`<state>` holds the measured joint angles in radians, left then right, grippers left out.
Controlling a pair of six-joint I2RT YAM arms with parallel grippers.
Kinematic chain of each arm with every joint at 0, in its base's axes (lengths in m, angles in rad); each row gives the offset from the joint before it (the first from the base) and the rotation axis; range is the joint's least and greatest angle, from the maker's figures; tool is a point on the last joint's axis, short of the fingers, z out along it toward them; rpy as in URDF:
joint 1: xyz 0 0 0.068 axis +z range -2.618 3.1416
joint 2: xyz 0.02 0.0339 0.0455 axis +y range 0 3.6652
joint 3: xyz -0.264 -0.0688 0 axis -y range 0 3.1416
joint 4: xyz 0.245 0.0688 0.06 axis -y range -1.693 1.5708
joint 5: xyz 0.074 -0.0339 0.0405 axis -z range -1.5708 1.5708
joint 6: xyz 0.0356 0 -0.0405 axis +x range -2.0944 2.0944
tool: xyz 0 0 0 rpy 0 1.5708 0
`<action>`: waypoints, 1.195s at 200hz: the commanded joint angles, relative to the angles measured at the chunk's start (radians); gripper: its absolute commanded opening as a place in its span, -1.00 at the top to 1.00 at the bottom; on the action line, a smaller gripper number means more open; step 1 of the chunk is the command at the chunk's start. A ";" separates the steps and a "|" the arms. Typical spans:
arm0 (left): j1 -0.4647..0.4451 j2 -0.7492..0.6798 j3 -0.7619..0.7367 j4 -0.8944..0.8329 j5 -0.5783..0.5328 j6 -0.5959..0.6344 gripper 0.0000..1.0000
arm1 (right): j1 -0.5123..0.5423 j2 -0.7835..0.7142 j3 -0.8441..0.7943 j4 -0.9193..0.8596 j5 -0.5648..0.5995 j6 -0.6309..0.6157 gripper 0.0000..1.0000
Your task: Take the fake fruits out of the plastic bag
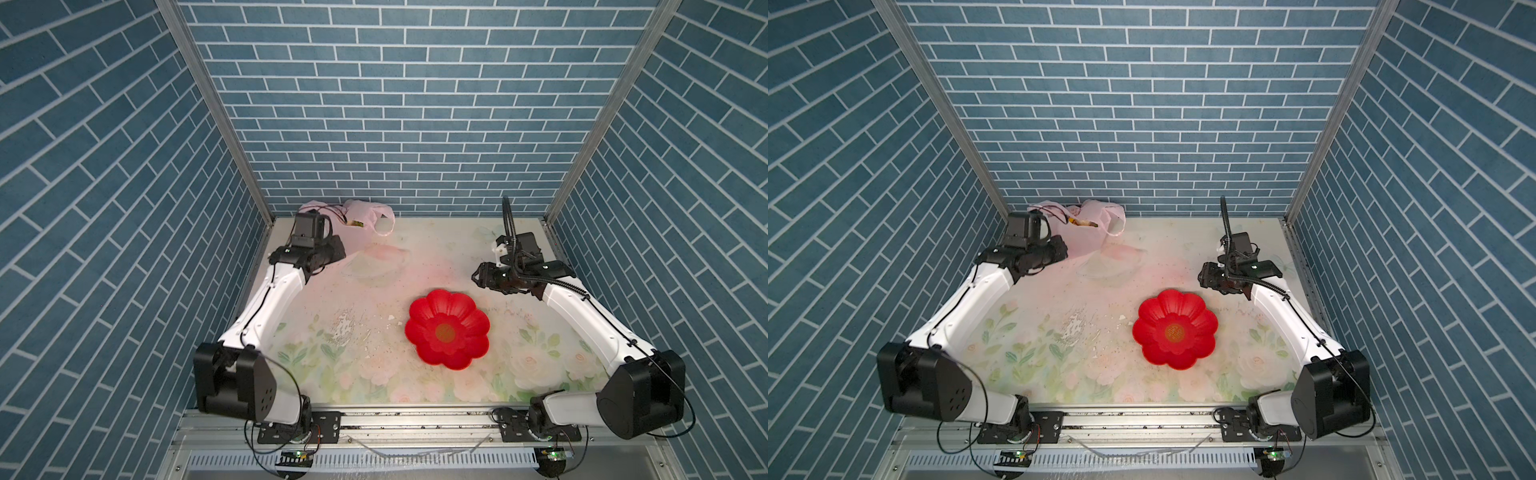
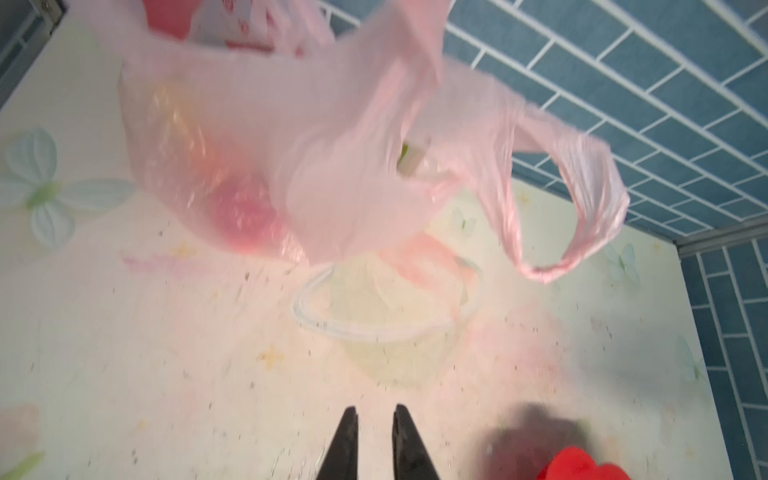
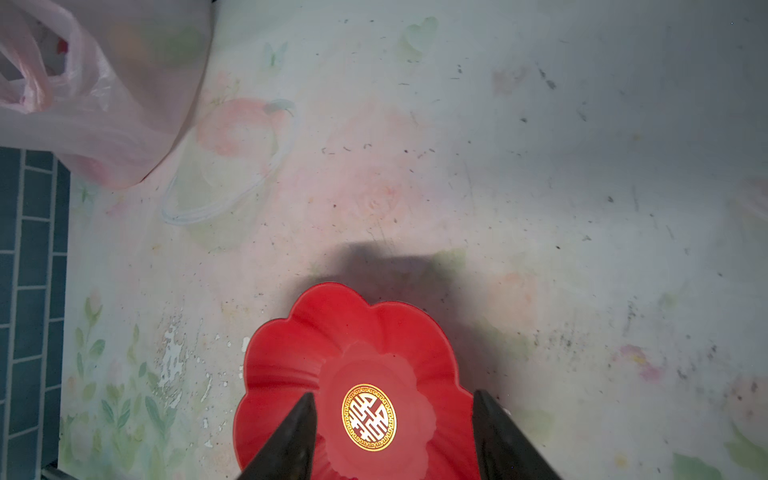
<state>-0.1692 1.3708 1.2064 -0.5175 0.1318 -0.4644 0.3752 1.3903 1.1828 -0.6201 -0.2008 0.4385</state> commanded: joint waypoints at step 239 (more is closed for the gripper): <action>-0.011 0.494 0.627 0.101 -0.244 0.121 -0.36 | 0.217 0.249 0.294 0.062 0.102 -0.111 -0.25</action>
<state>-0.1905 1.7809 1.7477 -0.4213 -0.0818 -0.3820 0.5892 1.6085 1.4502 -0.5388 -0.1234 0.3355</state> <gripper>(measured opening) 0.699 0.624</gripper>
